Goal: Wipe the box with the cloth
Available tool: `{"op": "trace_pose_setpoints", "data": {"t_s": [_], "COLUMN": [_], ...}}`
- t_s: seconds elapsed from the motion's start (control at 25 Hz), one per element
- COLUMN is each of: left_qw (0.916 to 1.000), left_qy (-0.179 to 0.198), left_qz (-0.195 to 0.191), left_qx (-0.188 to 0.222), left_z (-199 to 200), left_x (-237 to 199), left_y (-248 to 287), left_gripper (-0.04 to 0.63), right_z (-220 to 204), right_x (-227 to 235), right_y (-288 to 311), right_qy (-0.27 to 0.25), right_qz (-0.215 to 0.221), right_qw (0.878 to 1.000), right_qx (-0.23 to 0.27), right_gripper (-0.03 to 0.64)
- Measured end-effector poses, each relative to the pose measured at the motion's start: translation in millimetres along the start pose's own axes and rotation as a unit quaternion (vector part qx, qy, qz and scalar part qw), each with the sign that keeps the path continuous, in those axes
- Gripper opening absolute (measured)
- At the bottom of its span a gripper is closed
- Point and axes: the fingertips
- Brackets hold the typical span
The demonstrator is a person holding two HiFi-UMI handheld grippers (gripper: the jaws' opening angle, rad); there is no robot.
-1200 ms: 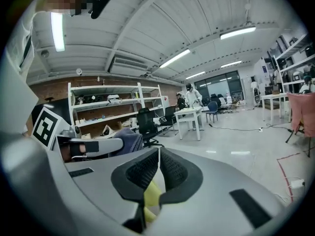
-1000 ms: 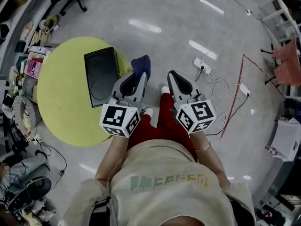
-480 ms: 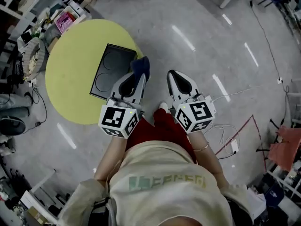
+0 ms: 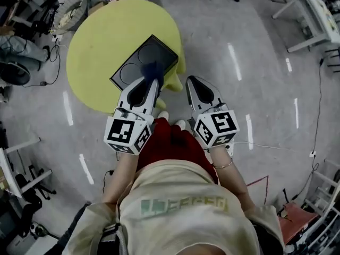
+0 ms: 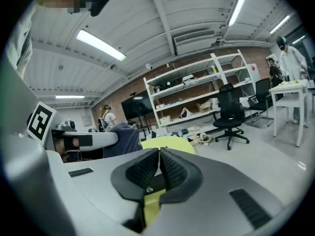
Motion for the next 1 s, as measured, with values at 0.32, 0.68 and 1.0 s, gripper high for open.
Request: {"op": "trace_pose_setpoints", "data": {"t_s": [0.32,0.68,1.0], "left_qw": [0.9956,0.9916,0.9944], "left_qy": [-0.035,-0.057,-0.055], "left_qz": [0.087,0.116,0.090], "left_qx": [0.011,0.012,-0.002], "left_z": [18,38,50], "left_x": [-89,-159,-214], "left_y": [26,76,114], "left_gripper": [0.063,0.063,0.063], "right_z": [14,33,32], "right_x": [-10,-1,-10], "right_y": [85,171,233], "right_qy": [-0.040,-0.060,-0.065], "right_qz": [0.073,0.110,0.116], "right_qw": [0.995,0.989,0.986], "right_qx": [-0.046,-0.079,-0.103], "right_gripper": [0.038,0.038,0.038]}}
Point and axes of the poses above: the fingertips, and each gripper's own axes: y forward along the fingers, x to its right, z out of its top, and after that the axes turned 12 degrees about z, right-handed
